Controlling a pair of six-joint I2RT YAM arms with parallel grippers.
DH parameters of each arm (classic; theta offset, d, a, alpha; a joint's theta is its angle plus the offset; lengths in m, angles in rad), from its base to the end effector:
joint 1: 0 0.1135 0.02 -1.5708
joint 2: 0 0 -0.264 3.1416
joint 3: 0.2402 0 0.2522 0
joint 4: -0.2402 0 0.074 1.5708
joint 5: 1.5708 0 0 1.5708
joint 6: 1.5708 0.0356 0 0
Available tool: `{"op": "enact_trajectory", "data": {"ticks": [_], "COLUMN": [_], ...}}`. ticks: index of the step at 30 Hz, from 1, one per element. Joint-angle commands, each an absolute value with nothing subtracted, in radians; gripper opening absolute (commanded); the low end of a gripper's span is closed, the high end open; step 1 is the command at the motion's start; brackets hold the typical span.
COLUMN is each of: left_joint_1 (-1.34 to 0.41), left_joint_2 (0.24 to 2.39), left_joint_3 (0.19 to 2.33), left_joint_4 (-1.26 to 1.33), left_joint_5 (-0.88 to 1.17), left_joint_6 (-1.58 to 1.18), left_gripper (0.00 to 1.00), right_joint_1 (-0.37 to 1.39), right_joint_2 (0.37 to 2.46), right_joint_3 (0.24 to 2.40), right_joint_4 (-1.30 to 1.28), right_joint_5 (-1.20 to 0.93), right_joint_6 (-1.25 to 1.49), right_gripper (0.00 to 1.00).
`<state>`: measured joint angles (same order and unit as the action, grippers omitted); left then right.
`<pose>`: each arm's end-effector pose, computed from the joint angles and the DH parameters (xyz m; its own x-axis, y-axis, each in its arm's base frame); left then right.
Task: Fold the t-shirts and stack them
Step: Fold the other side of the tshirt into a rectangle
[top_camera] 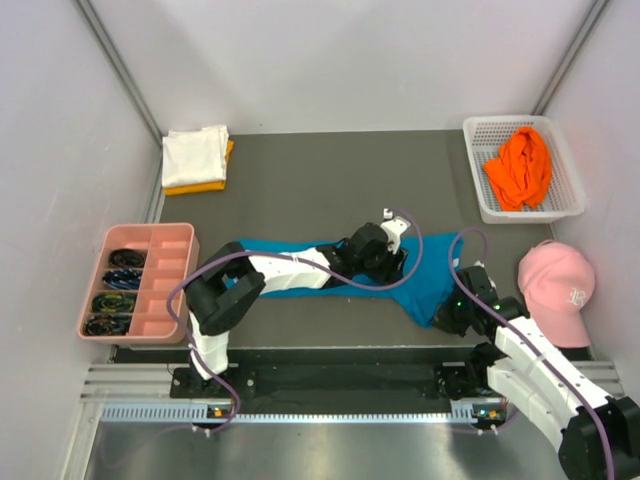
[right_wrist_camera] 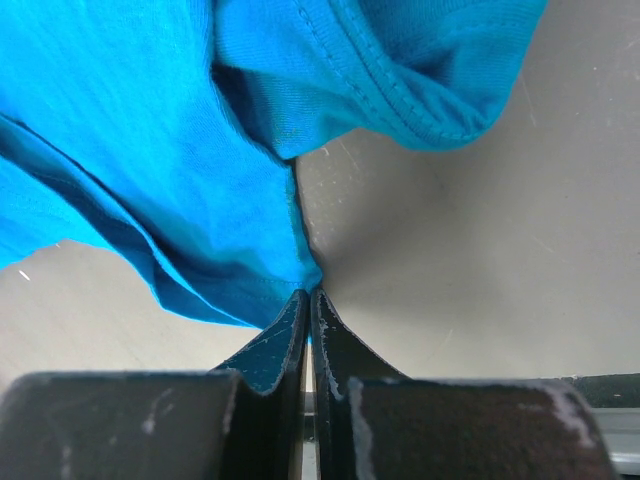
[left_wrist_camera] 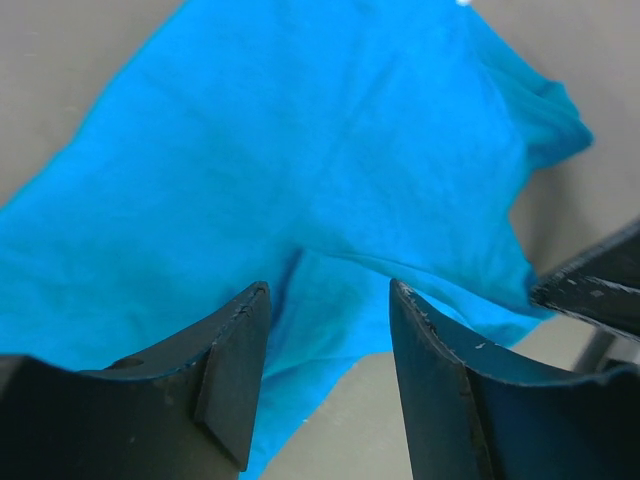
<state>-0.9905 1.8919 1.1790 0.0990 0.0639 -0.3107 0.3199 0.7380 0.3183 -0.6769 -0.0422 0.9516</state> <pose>0.2269 -0.3503 0.1861 -0.5646 0.3048 -0.7670 0.7253 0.6267 -0.2849 0.1162 0.0401 0.1486 -0.7609 0.6050 -0.2345 0.4948 0.7748 0.3936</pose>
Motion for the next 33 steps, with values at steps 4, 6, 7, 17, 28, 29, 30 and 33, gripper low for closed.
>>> {"op": "enact_trajectory", "data": {"ticks": [4,6,7,17,28,29,30,33], "left_joint_1": [-1.009,-1.012,-1.014,-1.014,-1.012,-1.012,-1.012,-1.012], "left_joint_2": [1.913,1.917,1.924,1.956,1.959,1.960,1.967,1.977], "left_joint_3": [1.198,1.198,1.197,1.207,1.238,1.238,1.239,1.241], "left_joint_4": [0.152,0.149,0.146,0.144,0.143,0.141,0.143,0.146], "left_joint_5": [0.158,0.160,0.156,0.107,0.083,0.080,0.083,0.080], "left_joint_6": [-0.298,-0.295,-0.290,-0.258,-0.232,-0.232,-0.230,-0.229], "left_gripper": [0.55,0.54,0.54,0.53,0.53,0.52,0.52,0.52], "right_joint_1": [0.333,0.333,0.333,0.333,0.333,0.333,0.333,0.333], "right_joint_2": [0.727,0.727,0.726,0.721,0.726,0.724,0.726,0.726], "right_joint_3": [0.311,0.313,0.314,0.318,0.321,0.321,0.321,0.322], "right_joint_4": [-0.675,-0.676,-0.678,-0.680,-0.678,-0.678,-0.677,-0.678], "right_joint_5": [-0.023,-0.023,-0.023,-0.028,-0.032,-0.032,-0.032,-0.034], "right_joint_6": [0.951,0.951,0.951,0.954,0.950,0.950,0.948,0.948], "right_gripper": [0.00,0.00,0.00,0.00,0.00,0.00,0.00,0.00]}}
